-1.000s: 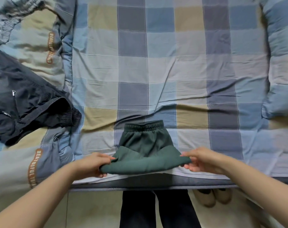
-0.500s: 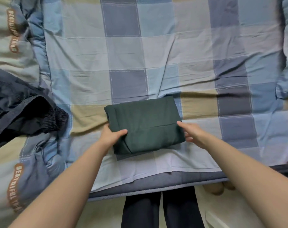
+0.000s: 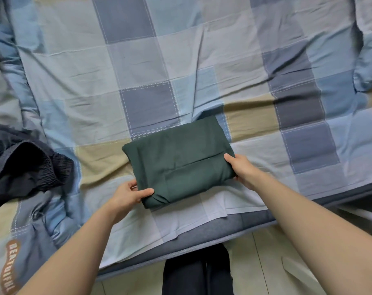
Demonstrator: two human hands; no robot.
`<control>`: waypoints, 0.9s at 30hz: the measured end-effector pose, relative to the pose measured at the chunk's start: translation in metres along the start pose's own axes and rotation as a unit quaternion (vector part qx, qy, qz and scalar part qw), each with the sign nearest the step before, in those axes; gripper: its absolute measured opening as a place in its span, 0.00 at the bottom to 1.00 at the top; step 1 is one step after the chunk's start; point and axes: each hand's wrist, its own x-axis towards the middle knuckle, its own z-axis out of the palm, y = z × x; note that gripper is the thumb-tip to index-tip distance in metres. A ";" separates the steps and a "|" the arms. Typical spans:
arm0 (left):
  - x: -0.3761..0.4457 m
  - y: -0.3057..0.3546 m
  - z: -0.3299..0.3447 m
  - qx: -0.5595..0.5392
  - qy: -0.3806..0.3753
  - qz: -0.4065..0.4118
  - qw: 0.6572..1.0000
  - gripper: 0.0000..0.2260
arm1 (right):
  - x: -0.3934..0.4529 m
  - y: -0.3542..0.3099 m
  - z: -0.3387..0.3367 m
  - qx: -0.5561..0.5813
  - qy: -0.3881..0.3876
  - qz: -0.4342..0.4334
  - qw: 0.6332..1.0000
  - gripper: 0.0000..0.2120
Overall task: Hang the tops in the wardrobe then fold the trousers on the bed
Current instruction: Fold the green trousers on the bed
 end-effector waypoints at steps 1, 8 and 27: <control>0.001 0.000 0.003 -0.006 -0.015 -0.005 1.000 0.14 | 0.003 0.002 0.001 0.014 -0.003 0.004 1.000 0.14; -0.007 0.007 0.027 -0.180 0.019 0.000 0.983 0.19 | -0.008 0.014 0.010 0.178 -0.092 0.013 0.980 0.18; -0.306 0.012 0.173 0.022 -0.191 0.114 0.975 0.22 | -0.335 0.180 -0.166 0.299 0.037 -0.147 0.942 0.15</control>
